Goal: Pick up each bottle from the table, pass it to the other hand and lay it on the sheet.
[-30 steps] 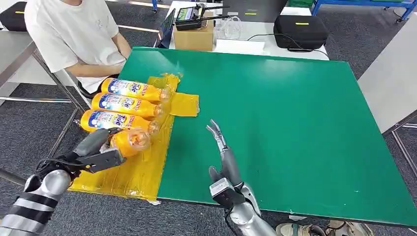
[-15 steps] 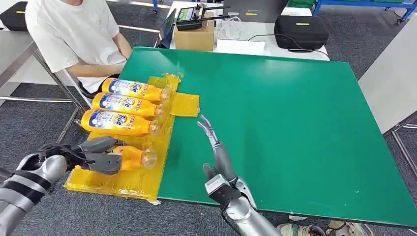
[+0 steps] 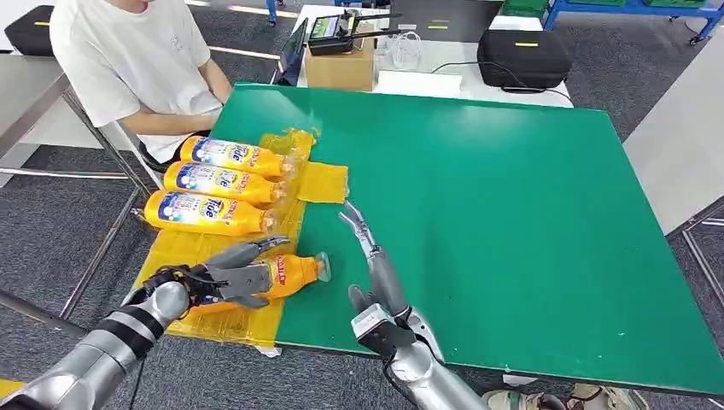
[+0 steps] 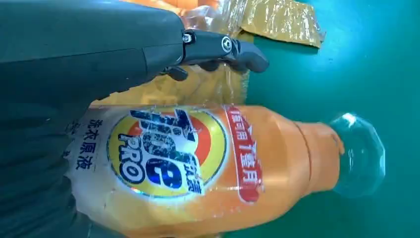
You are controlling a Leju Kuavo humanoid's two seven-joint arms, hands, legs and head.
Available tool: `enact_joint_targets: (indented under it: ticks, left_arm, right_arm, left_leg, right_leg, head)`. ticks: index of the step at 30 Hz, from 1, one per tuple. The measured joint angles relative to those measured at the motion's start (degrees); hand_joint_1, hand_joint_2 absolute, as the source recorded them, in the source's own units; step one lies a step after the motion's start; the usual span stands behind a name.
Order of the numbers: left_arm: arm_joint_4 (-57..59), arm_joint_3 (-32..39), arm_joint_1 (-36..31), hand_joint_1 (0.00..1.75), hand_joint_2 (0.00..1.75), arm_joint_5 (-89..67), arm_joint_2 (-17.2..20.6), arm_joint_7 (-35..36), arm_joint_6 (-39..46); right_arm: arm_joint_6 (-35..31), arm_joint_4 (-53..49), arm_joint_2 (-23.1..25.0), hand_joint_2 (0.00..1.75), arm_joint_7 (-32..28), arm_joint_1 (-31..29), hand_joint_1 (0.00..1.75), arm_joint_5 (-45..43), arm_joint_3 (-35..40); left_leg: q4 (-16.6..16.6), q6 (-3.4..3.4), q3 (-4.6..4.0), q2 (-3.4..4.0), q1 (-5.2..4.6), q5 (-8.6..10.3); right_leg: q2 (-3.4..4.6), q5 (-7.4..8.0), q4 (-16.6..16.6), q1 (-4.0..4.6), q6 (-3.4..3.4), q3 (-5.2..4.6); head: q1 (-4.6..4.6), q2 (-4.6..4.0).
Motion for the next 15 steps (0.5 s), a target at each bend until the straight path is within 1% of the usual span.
enact_joint_targets:
  ticks: [3,6,8,10,15]
  left_arm:
    - [0.00,0.18,0.32,0.00,1.75,3.40,-0.94,-2.08,-1.25]
    - [-1.35,0.98,1.72,0.00,1.75,7.58,-1.81,-3.54,-1.88]
    - [-3.41,2.13,3.38,0.00,1.75,10.96,-3.10,-3.70,-1.29]
    - [-6.82,3.72,5.71,0.00,1.75,12.92,-4.65,-3.89,1.52]
    - [-14.04,7.37,8.76,0.00,1.75,13.49,-8.01,-3.45,8.15]
  right_arm:
    - [-0.31,0.29,-0.07,0.00,0.00,-0.01,0.00,-0.02,0.00]
    - [-0.52,0.37,-0.28,0.00,0.00,0.00,0.00,-0.15,0.00]
    - [-0.92,0.42,-0.44,0.00,0.00,0.05,0.00,-0.15,0.02]
    - [-1.33,0.44,-0.68,0.00,0.00,0.15,0.00,-0.11,0.02]
    - [-2.21,0.44,-1.14,0.00,0.00,0.53,0.00,0.50,0.02]
  left_leg:
    - [0.00,0.00,0.00,-0.01,0.03,0.00]
    - [0.00,0.00,0.00,0.01,0.05,0.00]
    - [0.00,0.00,-0.01,0.04,0.04,0.00]
    - [0.01,0.00,-0.06,0.09,0.03,0.00]
    - [0.02,0.01,-0.15,0.13,0.03,-0.02]
  right_leg:
    - [-0.01,0.00,0.00,0.03,0.00,-0.01]
    - [0.00,0.00,0.01,0.05,0.00,-0.03]
    - [0.02,0.00,0.01,0.04,0.00,-0.04]
    - [0.07,0.00,-0.01,0.03,0.00,-0.09]
    - [0.10,0.00,-0.03,0.04,0.00,-0.20]
  head:
    - [0.00,0.00]
    - [0.02,0.00]
    - [0.00,0.00]
    - [0.02,0.00]
    - [0.02,0.00]
